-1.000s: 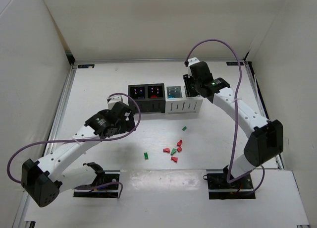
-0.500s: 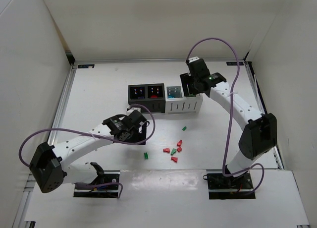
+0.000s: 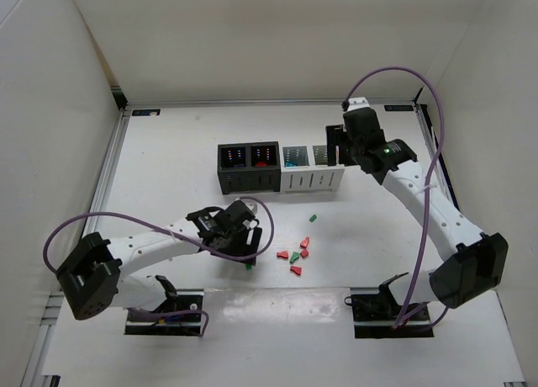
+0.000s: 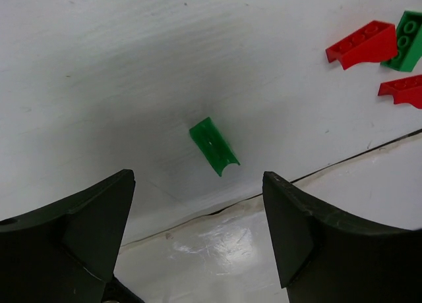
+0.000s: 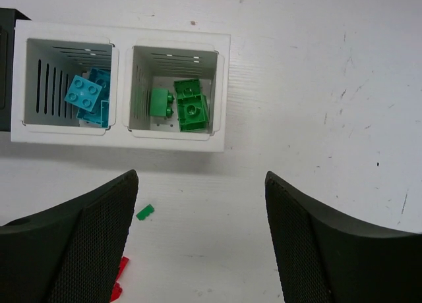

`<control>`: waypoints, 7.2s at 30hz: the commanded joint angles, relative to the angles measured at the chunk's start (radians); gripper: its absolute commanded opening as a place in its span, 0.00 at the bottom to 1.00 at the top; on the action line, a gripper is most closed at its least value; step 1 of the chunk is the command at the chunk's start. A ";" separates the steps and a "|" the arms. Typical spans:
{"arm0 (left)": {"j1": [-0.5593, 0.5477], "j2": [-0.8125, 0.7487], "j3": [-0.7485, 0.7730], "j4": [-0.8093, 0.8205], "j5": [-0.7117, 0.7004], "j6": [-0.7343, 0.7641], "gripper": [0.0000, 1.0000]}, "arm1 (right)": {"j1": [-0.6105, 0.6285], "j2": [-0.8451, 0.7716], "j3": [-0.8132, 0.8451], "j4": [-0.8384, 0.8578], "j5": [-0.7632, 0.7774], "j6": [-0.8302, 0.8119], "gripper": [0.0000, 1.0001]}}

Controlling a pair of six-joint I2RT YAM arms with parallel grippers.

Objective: Sort the legos into containers by color

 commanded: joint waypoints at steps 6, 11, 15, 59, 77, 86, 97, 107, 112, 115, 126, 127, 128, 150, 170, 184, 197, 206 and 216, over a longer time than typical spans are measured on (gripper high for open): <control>-0.047 0.109 0.057 0.019 0.056 0.005 0.79 | 0.006 -0.003 -0.020 0.013 0.016 0.031 0.80; -0.095 0.194 0.104 -0.024 -0.035 -0.089 0.70 | -0.006 -0.012 -0.044 0.022 0.012 0.037 0.80; -0.102 0.238 0.137 -0.050 -0.044 -0.102 0.61 | -0.012 -0.026 -0.055 0.019 0.010 0.035 0.80; 0.057 0.752 1.382 -0.030 -0.104 0.433 0.24 | -0.350 -0.520 -0.408 0.145 -0.187 0.255 0.81; 0.057 0.927 1.526 0.083 -0.073 0.377 0.76 | -0.428 -0.534 -0.425 0.117 -0.293 0.230 0.85; 0.069 0.797 1.462 0.050 -0.084 0.378 0.81 | -0.217 -0.464 -0.418 0.110 -0.166 0.212 0.85; 0.098 0.066 0.575 0.117 -0.361 0.220 1.00 | 0.156 -0.105 -0.429 0.199 -0.015 0.245 0.78; 0.092 -0.205 0.322 -0.107 -0.472 -0.024 1.00 | 0.227 0.138 -0.432 0.353 -0.002 0.210 0.62; 0.091 -0.220 0.324 -0.135 -0.498 -0.050 1.00 | 0.261 0.240 -0.420 0.375 0.035 0.193 0.58; 0.086 -0.201 0.348 -0.150 -0.510 -0.044 1.00 | 0.265 0.256 -0.415 0.375 0.047 0.196 0.55; 0.086 -0.179 0.397 -0.219 -0.553 -0.050 1.00 | 0.258 0.258 -0.444 0.360 0.017 0.193 0.45; 0.088 -0.182 0.397 -0.222 -0.553 -0.054 1.00 | 0.256 0.258 -0.448 0.352 0.021 0.196 0.45; 0.083 -0.185 0.397 -0.230 -0.556 -0.059 1.00 | 0.255 0.258 -0.452 0.349 0.021 0.196 0.45; 0.051 -0.162 0.442 -0.282 -0.590 -0.077 1.00 | 0.258 0.202 -0.512 0.282 -0.076 0.190 0.39; 0.034 -0.167 0.442 -0.299 -0.612 -0.085 1.00 | 0.246 0.190 -0.507 0.315 -0.114 0.169 0.11; 0.034 -0.207 0.399 -0.277 -0.624 -0.079 1.00 | 0.230 0.034 -0.480 0.298 -0.146 0.130 0.00; 0.034 -0.213 0.388 -0.289 -0.638 -0.079 1.00 | 0.261 0.228 -0.405 0.286 -0.075 0.169 0.32; 0.034 -0.217 0.388 -0.291 -0.642 -0.081 1.00 | 0.256 0.276 -0.405 0.314 -0.065 0.178 0.34; 0.034 -0.228 0.394 -0.308 -0.653 -0.088 1.00 | 0.245 0.304 -0.403 0.349 -0.052 0.181 0.22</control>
